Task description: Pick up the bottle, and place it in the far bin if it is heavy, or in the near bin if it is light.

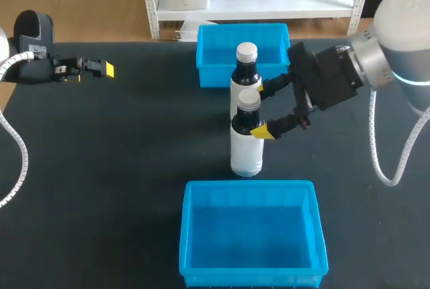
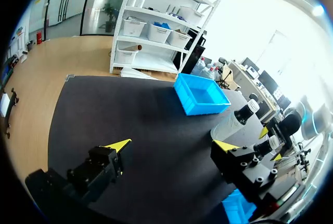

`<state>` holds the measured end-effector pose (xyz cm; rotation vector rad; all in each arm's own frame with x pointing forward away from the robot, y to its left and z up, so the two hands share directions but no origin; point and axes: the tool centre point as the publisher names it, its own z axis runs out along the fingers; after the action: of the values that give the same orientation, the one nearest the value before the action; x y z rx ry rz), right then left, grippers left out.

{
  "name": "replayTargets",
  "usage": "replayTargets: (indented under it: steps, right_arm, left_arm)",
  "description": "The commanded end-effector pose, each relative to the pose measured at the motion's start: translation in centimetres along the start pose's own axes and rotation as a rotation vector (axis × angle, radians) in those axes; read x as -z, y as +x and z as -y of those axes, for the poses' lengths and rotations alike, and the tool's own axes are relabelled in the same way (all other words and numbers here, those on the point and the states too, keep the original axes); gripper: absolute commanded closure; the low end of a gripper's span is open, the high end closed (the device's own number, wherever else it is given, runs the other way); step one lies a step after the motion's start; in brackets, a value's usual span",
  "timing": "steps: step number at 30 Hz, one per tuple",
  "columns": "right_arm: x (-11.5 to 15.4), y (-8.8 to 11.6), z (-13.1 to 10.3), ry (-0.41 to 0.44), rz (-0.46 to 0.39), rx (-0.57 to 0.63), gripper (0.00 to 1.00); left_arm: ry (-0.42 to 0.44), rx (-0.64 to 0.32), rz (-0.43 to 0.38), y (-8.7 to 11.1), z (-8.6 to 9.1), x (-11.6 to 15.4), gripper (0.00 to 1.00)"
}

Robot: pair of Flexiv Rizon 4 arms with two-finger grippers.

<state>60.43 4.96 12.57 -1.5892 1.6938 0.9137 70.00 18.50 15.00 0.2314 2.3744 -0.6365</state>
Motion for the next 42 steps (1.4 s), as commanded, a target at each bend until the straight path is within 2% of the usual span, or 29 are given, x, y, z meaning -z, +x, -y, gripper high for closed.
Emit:
replayTargets:
  steps: [1, 24, 30, 34, 39, 42]
  right_arm:
    - [-0.7, -0.2, 0.1, -0.007, 0.001, 0.001, 0.00]
    - [-2.1, -0.3, 0.6, 0.004, 0.017, -0.055, 0.00]
    - [-2.0, -0.3, 0.6, 0.005, 0.018, -0.052, 0.08]
    - [-2.0, -0.3, 0.6, 0.006, 0.020, -0.055, 0.05]
    - [-2.0, -0.3, 0.6, 0.005, 0.024, -0.056, 0.08]
    - [-2.0, -0.4, 0.6, 0.005, 0.026, -0.056, 0.17]
  left_arm:
    - [0.000, 0.000, 0.000, 0.0, 0.0, 0.0, 0.00]
    - [0.000, 0.000, 0.000, 0.0, 0.0, 0.0, 0.00]
    - [0.000, 0.000, 0.000, 0.0, 0.0, 0.0, 0.00]
    - [0.000, 0.000, 0.000, 0.0, 0.0, 0.0, 0.00]
    - [0.000, 0.000, 0.000, 0.0, 0.0, 0.0, 0.00]
    - [0.000, 0.000, 0.000, 0.0, 0.0, 0.0, 0.00]
